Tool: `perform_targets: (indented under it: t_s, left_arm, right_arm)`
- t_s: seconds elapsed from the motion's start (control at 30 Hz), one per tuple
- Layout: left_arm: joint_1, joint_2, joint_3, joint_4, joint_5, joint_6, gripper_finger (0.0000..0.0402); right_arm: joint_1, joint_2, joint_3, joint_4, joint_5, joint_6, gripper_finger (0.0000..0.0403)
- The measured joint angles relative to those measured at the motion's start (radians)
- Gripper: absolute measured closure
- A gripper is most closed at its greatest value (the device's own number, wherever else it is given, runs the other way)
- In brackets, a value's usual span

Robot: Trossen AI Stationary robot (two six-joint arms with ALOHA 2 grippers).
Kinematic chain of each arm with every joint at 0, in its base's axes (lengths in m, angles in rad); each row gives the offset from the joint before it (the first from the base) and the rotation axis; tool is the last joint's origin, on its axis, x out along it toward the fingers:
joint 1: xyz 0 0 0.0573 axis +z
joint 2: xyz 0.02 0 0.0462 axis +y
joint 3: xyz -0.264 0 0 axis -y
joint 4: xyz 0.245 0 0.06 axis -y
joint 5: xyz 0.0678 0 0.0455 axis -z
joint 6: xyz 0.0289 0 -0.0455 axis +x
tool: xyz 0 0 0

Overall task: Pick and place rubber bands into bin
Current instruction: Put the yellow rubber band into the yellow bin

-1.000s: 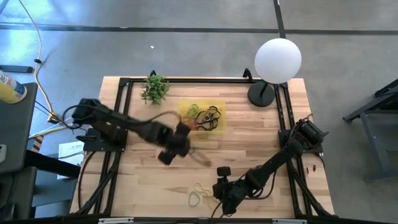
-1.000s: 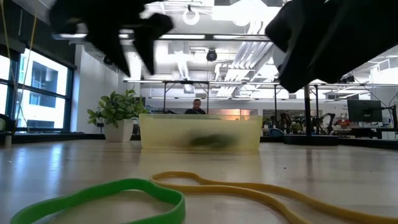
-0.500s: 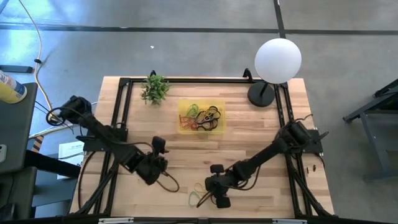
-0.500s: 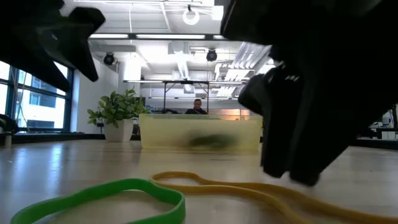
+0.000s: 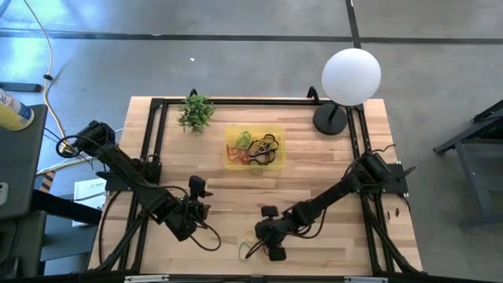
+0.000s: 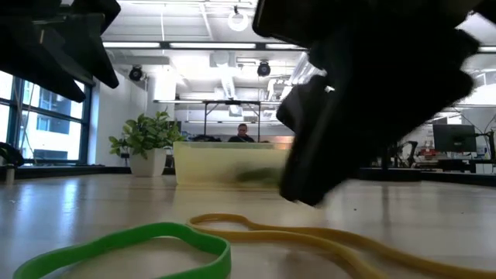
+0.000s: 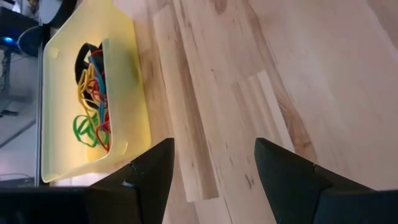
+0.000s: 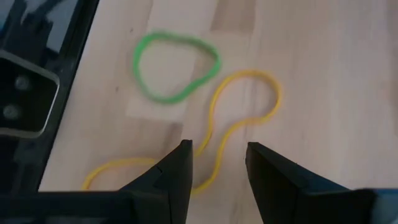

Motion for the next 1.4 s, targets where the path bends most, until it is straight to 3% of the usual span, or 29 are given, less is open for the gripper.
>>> perform_targets:
  t_s: [0.27, 0.5, 1.4]
  left_arm:
    - [0.000, 0.000, 0.000, 0.000, -0.010, -0.018, 0.0190]
    - [0.000, 0.000, 0.000, 0.012, -0.007, -0.019, 0.0190]
    - [0.000, 0.000, 0.000, 0.017, -0.003, -0.017, 0.0190]
  right_arm:
    - [-0.018, 0.010, 0.001, 0.083, 0.079, -0.069, 0.0263]
    - [-0.044, 0.081, 0.002, 0.153, 0.030, -0.087, 0.0263]
    - [-0.077, 0.099, 0.002, 0.159, 0.058, -0.081, 0.0263]
